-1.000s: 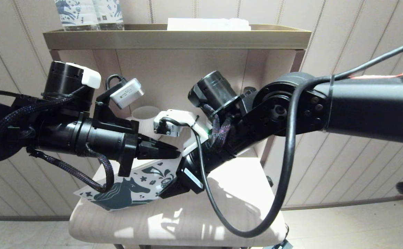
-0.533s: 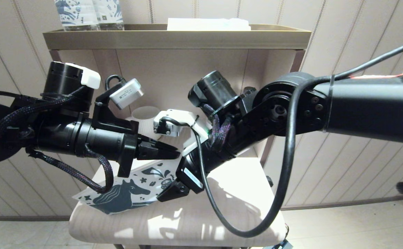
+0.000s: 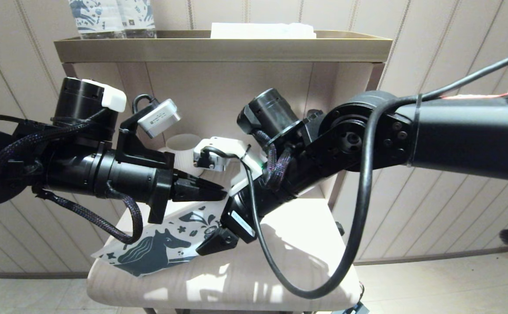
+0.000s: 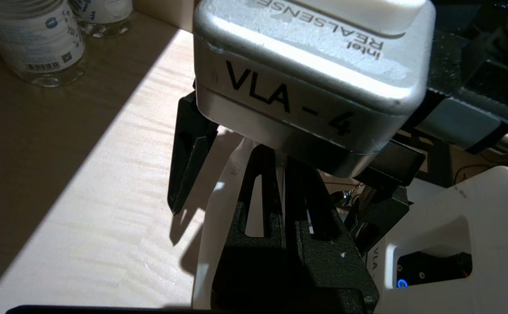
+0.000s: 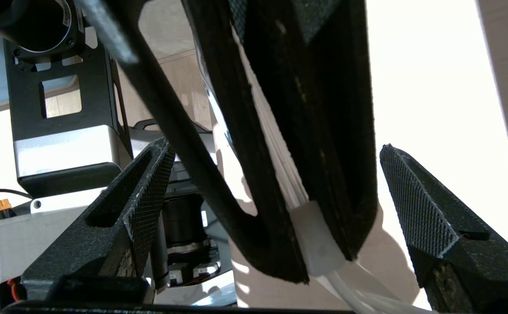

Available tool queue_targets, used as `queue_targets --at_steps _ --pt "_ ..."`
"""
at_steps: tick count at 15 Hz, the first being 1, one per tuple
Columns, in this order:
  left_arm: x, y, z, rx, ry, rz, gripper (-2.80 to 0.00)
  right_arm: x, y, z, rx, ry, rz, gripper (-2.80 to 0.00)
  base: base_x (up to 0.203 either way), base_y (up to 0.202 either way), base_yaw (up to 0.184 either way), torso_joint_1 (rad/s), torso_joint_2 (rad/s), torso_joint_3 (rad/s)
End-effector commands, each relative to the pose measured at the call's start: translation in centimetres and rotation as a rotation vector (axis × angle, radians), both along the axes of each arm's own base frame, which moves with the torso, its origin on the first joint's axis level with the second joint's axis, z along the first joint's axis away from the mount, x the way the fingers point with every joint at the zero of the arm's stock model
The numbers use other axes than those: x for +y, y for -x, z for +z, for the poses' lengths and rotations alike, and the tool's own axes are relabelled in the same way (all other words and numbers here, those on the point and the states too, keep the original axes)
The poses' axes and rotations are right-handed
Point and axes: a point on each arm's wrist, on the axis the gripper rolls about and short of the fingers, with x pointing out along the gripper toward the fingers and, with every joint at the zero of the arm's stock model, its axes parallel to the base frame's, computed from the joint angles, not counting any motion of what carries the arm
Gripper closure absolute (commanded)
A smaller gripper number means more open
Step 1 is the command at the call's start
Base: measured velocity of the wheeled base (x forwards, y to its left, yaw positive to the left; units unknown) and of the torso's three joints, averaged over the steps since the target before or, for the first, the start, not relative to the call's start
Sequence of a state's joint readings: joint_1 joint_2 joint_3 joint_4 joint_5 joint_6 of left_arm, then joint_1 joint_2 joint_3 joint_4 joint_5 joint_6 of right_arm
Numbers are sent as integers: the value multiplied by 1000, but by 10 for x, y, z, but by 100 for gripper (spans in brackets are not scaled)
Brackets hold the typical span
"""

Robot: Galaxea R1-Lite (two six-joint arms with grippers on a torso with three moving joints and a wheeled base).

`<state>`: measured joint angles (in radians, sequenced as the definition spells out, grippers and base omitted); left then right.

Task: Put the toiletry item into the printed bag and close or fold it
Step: Hand it to the other hand

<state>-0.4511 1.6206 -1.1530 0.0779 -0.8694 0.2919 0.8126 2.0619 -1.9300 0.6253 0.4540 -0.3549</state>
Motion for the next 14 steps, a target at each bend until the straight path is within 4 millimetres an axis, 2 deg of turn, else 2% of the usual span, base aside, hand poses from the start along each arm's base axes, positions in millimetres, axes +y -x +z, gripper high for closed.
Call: queue_targets --at_steps 1,2,3,4,14 --pt "0 -1 -1 3 1 -5 0 -1 1 1 -1 -2 4 -280 0 0 0 0 0 0" --pt "0 -1 -1 3 1 -5 0 -1 1 1 1 -1 3 -280 0 0 0 0 0 0" --pt "0 -1 -1 3 1 -5 0 -1 1 1 1 0 1 0 0 0 0 0 0 0" --pt "0 -1 -1 3 1 -5 0 -1 1 1 0 1 3 -280 0 0 0 0 0 0" --pt "0 0 0 -1 3 -5 0 -1 2 3 1 -5 0 -280 0 0 0 0 0 0"
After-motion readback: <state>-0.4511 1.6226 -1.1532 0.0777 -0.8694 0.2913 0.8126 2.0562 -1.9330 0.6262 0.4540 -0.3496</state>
